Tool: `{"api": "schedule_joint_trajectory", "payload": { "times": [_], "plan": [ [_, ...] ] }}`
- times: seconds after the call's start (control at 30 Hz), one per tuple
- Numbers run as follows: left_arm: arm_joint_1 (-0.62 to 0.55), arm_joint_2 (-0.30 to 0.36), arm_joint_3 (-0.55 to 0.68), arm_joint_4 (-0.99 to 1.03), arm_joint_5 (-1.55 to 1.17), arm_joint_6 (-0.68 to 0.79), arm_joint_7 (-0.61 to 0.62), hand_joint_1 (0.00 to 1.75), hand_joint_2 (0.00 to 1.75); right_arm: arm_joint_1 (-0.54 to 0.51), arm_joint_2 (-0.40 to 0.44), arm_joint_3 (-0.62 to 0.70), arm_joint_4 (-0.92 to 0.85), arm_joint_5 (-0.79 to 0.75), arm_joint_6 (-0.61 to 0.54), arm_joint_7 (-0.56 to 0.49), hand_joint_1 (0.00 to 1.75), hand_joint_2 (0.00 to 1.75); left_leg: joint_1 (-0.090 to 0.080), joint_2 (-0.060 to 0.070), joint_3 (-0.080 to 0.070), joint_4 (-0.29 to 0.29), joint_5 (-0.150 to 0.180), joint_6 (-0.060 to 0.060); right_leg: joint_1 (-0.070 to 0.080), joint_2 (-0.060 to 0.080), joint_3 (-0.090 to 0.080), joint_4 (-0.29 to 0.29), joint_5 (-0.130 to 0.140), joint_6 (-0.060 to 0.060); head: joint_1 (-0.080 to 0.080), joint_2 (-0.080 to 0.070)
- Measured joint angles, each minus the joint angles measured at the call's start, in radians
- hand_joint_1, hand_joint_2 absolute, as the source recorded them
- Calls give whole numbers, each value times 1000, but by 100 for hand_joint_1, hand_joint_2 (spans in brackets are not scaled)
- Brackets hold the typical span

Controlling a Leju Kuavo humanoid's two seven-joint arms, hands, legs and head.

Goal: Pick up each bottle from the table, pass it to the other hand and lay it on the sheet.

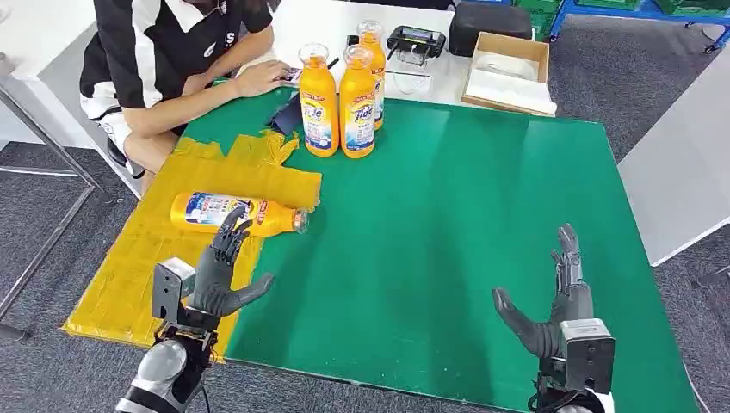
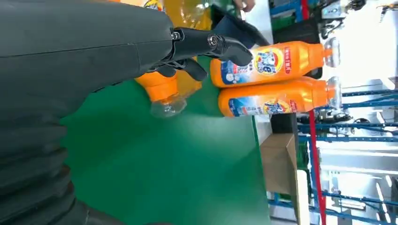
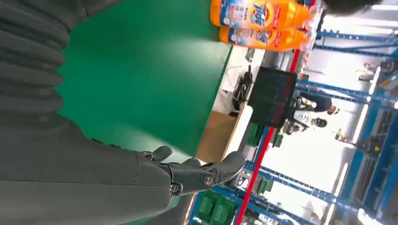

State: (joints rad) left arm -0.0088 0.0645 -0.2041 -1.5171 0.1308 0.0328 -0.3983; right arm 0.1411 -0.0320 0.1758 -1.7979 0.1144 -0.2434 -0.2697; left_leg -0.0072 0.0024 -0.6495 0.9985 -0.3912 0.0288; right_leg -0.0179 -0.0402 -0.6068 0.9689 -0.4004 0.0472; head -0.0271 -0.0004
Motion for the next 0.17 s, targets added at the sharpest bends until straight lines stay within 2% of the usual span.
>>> {"api": "schedule_joint_trajectory", "payload": {
  "times": [0.17],
  "plan": [
    [0,-3,-3,0,-7,3,-6,0,175,-10,1,24,16,-3,0,14,0,0,0,0,0,0,0,0,0,0,0,0,0,0,0,0]
  ]
}}
